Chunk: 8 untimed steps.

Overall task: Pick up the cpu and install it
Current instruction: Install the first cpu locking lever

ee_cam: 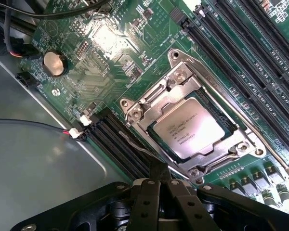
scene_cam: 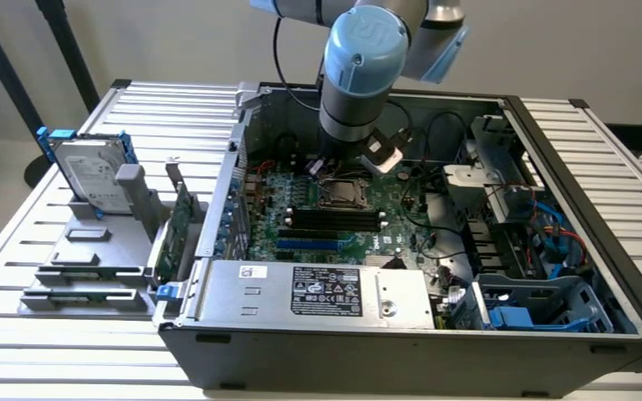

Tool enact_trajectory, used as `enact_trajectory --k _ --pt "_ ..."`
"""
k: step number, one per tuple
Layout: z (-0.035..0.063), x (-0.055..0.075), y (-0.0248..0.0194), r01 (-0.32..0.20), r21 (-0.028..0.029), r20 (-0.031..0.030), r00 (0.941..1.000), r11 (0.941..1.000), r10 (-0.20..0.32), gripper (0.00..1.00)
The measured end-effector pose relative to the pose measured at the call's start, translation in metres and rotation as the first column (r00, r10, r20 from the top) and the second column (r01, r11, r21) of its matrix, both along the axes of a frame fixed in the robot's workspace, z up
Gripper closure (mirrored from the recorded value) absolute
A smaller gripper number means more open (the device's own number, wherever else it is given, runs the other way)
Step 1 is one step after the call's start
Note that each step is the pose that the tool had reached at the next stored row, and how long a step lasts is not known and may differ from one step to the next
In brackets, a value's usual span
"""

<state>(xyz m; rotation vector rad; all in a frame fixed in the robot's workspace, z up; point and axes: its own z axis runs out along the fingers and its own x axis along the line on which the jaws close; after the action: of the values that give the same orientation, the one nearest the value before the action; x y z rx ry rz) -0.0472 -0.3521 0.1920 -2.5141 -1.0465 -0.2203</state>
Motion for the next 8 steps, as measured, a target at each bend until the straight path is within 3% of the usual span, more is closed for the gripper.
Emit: enact_trajectory --k 8 --pt "-0.0005 0.0000 0.0012 0.000 -0.0019 -0.0047 1.0000 1.0000 0.000 0.89"
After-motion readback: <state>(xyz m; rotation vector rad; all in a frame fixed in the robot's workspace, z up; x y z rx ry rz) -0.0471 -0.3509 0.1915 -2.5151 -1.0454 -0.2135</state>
